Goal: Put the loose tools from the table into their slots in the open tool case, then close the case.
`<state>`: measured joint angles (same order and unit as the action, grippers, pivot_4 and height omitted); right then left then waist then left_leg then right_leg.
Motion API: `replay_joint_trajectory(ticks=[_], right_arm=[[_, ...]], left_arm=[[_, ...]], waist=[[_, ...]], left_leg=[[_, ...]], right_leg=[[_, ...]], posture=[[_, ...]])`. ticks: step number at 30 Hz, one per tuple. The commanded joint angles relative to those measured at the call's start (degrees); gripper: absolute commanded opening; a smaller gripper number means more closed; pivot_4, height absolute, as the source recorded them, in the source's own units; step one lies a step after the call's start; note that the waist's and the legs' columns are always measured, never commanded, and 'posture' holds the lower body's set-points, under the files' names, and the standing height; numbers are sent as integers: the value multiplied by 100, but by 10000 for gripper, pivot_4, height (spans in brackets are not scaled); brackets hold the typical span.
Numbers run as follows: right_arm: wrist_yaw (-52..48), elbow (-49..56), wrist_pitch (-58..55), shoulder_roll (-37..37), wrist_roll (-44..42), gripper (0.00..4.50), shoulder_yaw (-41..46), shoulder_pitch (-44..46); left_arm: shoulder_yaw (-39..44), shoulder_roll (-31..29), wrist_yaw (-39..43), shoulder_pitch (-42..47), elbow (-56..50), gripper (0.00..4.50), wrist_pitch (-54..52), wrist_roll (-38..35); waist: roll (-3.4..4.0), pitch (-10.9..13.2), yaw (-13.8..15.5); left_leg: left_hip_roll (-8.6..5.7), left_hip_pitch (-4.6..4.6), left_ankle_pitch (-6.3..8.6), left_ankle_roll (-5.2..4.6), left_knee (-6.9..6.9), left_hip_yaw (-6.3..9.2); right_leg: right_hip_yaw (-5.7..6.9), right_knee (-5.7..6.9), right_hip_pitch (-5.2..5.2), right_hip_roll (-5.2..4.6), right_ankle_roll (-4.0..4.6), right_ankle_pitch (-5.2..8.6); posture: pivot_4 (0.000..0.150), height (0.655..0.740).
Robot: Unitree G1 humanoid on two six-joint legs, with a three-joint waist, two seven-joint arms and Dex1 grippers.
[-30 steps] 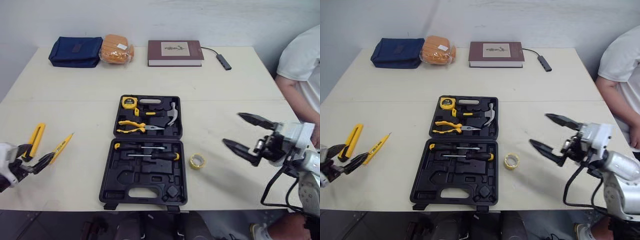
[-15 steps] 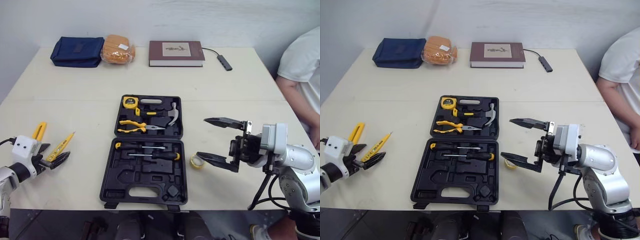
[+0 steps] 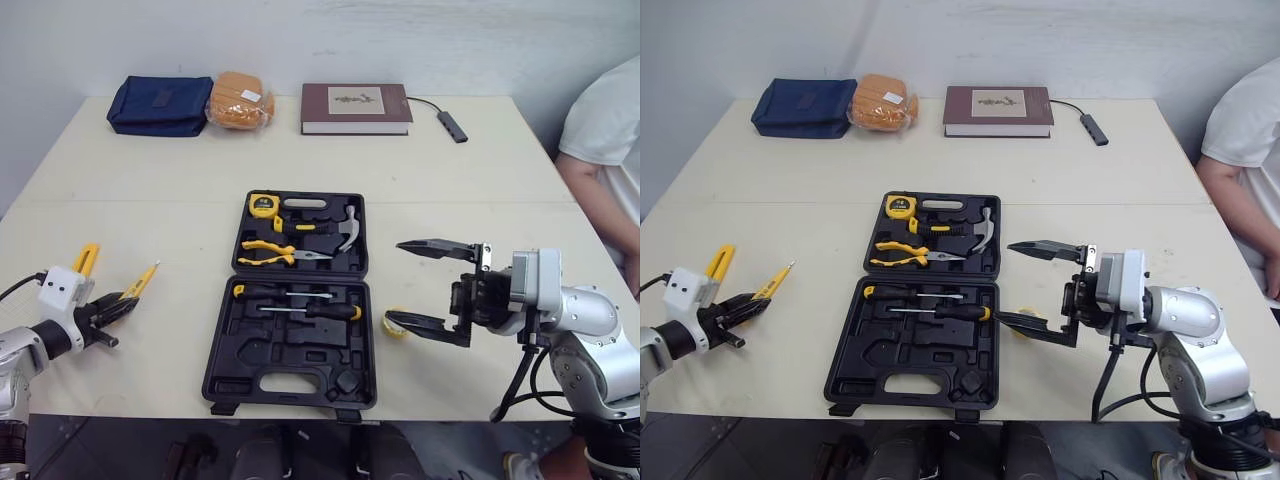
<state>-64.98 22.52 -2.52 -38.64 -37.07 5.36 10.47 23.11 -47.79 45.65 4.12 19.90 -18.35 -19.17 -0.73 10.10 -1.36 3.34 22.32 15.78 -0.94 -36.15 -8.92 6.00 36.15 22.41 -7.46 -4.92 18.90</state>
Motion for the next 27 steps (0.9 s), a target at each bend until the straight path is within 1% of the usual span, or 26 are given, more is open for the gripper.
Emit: replay_joint_trajectory(ticks=[1,4,7,9,11,14,17,19,22,25,27], right_arm=[[-54,50,111,-59,-13,45000,245,-101],[-124,8,194,-64,45,45000,303,-239],[-272,-176,409,-105,227,45000,379,-297],[-370,-343,579,-135,321,45000,457,-298],[-395,-434,670,-144,323,45000,533,-321],[-518,-517,795,-244,402,45000,645,-507],[-563,-636,863,-303,431,45000,734,-603],[-552,-623,871,-311,414,45000,743,-644],[-526,-554,859,-291,410,45000,731,-742],[-487,-488,818,-290,427,45000,722,-840],[-461,-430,853,-266,455,45000,703,-928]], left_arm=[[1,160,50,-23,25,3249,-37,-97],[224,288,312,92,-222,3249,297,-397],[283,321,758,117,-808,3249,505,-727],[248,255,1074,102,-1288,3249,380,-961],[193,185,1249,138,-1727,3249,107,-1204],[-233,-114,1650,374,-2444,3249,-326,-1396],[-899,-369,2082,622,-3024,3249,-412,-1275],[-1209,-446,2265,739,-3188,3249,-223,-1086],[-1563,-287,2257,1055,-3358,3249,-279,-1113],[-1828,-214,2299,1176,-3461,3249,-264,-1052],[-2243,-397,2547,1162,-3418,3249,122,-553]], waist=[[0,0,2],[-1,0,28],[-23,8,37],[-45,15,32],[-47,16,5],[-48,19,0],[-45,21,-10],[-42,23,-16],[-41,23,-38],[-41,24,-22],[-41,24,-20]], left_leg=[[0,0,0,0,0,0],[0,2,0,0,-1,0],[-2,8,-2,-4,-4,0],[-2,9,-3,-3,-5,0],[-2,9,-15,17,-4,0],[-2,9,-19,23,-2,0],[-5,7,-21,24,-3,-6],[-7,5,-22,23,-2,-12],[0,4,-21,24,-2,-24],[6,4,-23,28,-3,-23],[6,4,-23,27,-5,-24]], right_leg=[[0,0,0,0,0,0],[0,-1,-1,-1,0,0],[4,-1,2,0,-1,-1],[6,-1,2,1,-1,-1],[6,-3,0,1,-1,-1],[5,-5,0,3,-2,-1],[8,-3,-2,5,-3,-2],[12,-5,-1,9,-7,-4],[10,-4,6,22,-8,-5],[9,-4,7,35,-7,-4],[7,-4,7,36,-7,-4]], posture=[[1500,7400],[1500,7400],[1500,7400],[1500,7400],[1500,7400],[1500,7400],[1500,7400],[1500,7400],[1500,7400],[1500,7400],[1500,7400]])
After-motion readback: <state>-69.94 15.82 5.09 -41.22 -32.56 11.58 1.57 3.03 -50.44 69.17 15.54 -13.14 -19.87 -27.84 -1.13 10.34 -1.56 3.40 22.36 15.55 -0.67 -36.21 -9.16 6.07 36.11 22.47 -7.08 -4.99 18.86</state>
